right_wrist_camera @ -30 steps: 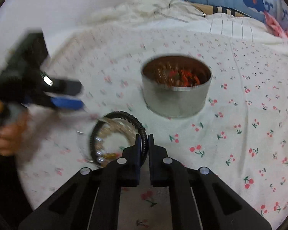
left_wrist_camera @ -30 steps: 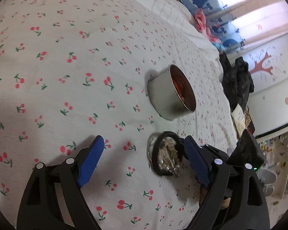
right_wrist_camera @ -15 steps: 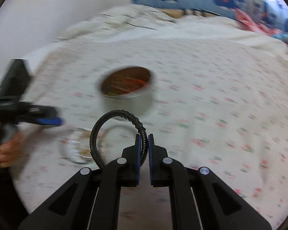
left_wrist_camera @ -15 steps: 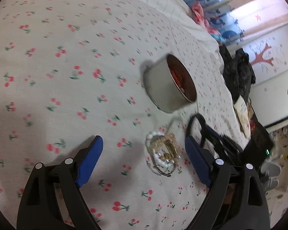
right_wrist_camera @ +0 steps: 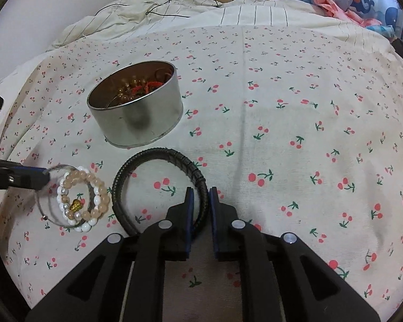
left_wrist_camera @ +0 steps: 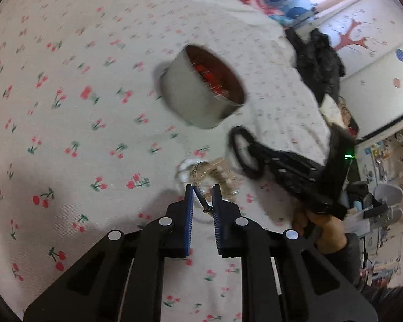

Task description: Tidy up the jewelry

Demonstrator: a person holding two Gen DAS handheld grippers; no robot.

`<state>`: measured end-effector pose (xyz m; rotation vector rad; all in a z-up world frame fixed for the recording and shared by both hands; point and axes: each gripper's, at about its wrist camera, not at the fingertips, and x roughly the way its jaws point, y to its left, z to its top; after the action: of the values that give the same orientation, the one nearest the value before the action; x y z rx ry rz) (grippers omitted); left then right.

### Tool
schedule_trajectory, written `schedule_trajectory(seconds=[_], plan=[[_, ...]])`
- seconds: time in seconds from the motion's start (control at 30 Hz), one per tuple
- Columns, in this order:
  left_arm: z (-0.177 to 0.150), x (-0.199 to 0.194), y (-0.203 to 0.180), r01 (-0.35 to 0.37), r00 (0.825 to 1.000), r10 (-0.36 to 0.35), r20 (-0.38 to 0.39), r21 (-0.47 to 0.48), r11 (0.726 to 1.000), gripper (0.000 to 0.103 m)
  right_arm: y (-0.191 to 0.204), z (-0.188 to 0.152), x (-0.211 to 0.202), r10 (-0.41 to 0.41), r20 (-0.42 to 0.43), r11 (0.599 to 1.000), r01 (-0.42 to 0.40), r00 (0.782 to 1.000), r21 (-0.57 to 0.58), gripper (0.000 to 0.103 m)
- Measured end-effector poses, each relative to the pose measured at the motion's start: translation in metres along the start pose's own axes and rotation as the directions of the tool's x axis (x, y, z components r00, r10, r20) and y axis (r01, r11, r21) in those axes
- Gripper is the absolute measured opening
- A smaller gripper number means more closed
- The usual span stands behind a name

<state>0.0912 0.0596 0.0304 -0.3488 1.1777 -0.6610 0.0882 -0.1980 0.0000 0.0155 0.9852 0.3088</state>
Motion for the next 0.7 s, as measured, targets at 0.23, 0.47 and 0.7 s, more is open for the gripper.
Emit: schedule_trajectory(seconds=[0.23, 0.47, 0.7], plan=[[0.003, -0.038, -0.016, 0.167, 0.967, -0.181, 0.18, 0.086, 0.982, 0.003, 0.016, -0.003, -0.003, 0.016, 0.008, 0.997, -0.016, 1.0, -0.07, 0.053], [0.007, -0.007, 0.007, 0.087, 0.994, -0.084, 0.068, -0.038, 0.996, 0.023, -0.005, 0.0, -0.015, 0.025, 0.072, 0.998, -0.029, 0.997, 0.052, 0.068], [0.0, 0.012, -0.001, 0.123, 0.992, -0.123, 0.026, -0.024, 0.992, 0.041, -0.006, 0.002, -0.018, -0.016, 0.082, 0.998, 0.011, 0.997, 0.056, 0.071]])
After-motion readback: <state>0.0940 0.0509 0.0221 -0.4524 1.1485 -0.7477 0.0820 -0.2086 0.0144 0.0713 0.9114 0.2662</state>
